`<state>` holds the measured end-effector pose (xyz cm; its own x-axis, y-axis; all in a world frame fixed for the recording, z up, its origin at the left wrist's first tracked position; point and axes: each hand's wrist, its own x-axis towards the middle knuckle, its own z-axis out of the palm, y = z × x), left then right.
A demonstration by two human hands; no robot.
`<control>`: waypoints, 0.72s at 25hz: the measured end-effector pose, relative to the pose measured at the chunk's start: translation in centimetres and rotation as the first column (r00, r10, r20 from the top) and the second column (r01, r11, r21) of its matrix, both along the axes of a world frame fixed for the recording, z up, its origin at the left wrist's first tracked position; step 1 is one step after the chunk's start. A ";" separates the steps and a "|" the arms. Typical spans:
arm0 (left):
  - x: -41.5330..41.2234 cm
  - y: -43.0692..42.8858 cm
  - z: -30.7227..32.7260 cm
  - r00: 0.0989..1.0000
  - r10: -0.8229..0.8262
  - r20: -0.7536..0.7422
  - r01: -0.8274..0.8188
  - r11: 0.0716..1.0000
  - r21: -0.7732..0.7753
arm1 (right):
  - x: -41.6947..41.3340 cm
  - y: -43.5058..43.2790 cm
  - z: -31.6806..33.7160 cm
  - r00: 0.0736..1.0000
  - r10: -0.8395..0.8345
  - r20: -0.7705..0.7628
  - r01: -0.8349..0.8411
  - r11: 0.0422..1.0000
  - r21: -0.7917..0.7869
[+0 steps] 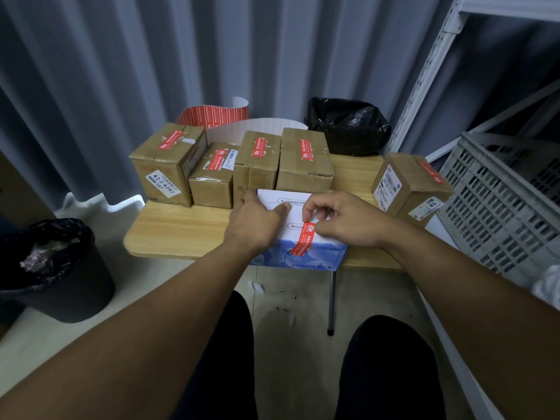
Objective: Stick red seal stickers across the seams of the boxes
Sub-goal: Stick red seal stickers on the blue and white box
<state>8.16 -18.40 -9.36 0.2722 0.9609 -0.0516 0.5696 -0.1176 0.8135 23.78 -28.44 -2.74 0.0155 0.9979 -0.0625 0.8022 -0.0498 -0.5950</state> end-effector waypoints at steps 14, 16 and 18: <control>0.0 -0.2 0.3 1.000 0.004 0.005 -0.004 1.000 0.003 | 0.5 -0.1 -0.5 1.000 0.023 -0.003 -0.023 0.999 0.048; 0.0 -0.3 0.3 1.000 0.002 0.009 -0.002 1.000 -0.002 | 0.6 -0.2 -0.5 1.000 0.024 0.009 -0.025 0.998 0.053; -0.1 -0.3 0.4 1.000 0.007 0.008 -0.007 1.000 0.002 | 0.6 -0.2 -0.5 1.000 0.012 0.018 -0.013 0.998 0.055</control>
